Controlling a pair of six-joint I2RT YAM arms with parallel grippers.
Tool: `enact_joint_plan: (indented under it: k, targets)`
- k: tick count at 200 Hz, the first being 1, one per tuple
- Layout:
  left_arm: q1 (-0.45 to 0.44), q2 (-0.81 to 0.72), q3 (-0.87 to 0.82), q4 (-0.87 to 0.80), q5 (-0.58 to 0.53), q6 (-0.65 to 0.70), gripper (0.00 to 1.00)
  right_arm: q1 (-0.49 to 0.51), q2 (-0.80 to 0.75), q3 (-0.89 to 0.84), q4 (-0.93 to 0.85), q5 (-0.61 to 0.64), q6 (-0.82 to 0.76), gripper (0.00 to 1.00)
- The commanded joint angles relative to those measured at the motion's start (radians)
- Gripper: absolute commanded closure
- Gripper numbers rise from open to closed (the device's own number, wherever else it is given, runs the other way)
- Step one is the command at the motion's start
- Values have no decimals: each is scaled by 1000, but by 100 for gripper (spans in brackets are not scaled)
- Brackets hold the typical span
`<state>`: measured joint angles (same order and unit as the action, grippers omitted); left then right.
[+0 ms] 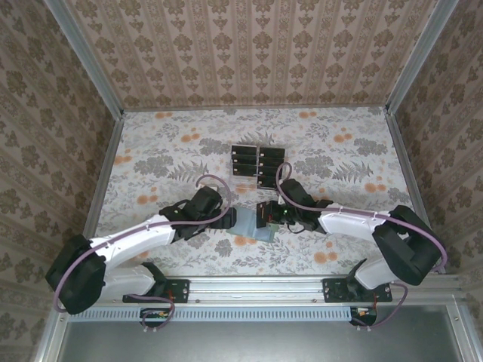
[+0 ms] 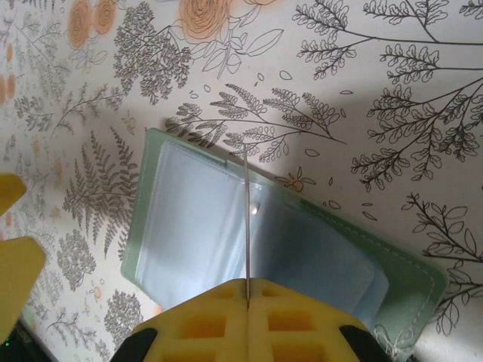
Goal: Put the credit cards into the card holder
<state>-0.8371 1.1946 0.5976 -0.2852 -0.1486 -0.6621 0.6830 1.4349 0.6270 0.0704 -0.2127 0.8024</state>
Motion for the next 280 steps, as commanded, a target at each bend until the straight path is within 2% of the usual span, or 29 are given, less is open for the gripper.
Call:
enact_joint_plan:
  k: [1,53,86,120,163,280]
  targets:
    - [-5,25,16,-34,-30,-21,0,5,-93,25,-53,-31,-32,100]
    - [-22,67,20,60,36,-9,0,38,-194,-19,-103,8,-4,100]
    - [-43,102,21,126,60,-39,0,25,-290,-64,-216,84,-6,100]
    - [-68,159,29,181,62,-72,0,-63,-444,-130,-321,93,1,100]
    - [-101,235,37,240,57,-114,0,-192,-593,-174,-411,31,-24,100]
    - [-263,267,44,245,-40,-227,0,-246,-614,-196,-421,-37,-64,100]
